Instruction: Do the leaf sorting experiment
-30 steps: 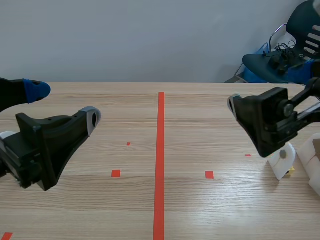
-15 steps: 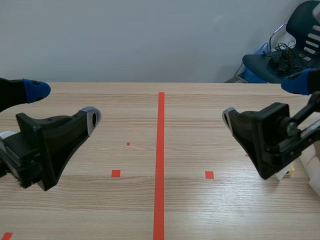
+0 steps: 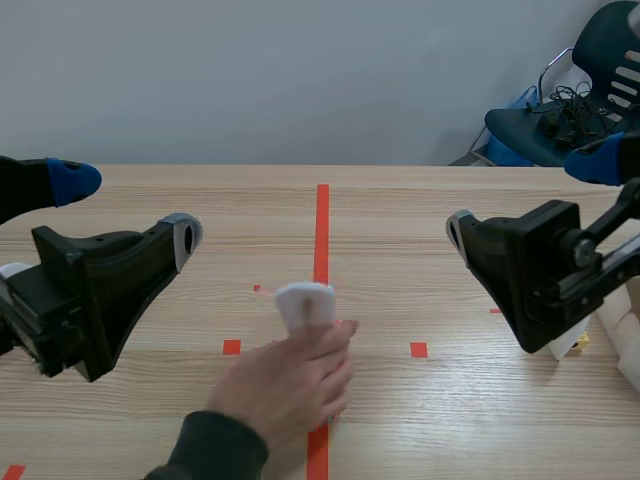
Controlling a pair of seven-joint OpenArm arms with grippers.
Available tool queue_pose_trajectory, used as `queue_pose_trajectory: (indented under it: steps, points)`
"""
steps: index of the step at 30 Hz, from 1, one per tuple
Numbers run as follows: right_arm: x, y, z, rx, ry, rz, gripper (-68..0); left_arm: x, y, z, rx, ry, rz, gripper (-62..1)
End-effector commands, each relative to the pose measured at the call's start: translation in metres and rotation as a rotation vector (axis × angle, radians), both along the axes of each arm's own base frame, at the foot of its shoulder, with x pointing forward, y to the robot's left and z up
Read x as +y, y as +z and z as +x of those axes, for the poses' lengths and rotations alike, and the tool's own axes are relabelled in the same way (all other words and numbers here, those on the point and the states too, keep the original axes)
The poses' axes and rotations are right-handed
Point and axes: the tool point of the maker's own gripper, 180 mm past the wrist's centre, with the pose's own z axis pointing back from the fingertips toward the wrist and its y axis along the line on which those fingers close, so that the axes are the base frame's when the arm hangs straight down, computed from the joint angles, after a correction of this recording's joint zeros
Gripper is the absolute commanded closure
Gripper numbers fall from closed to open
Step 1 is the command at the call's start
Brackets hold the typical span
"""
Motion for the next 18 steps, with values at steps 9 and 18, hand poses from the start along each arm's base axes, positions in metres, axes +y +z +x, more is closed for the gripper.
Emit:
queue_pose_trajectory:
  steps: [9,18]
  points:
    - [-0.0018,0.0063,0.0039,-0.029,-0.007,0.005,-67.9,0.0004,0.0039,0.0007,-0.014,0.001,-0.013,-62.3]
    - [-0.0045,0.0031,0.0044,-0.024,-0.013,-0.016,-67.9,0.0003,0.0039,0.0007,-0.014,0.001,-0.013,-62.3]
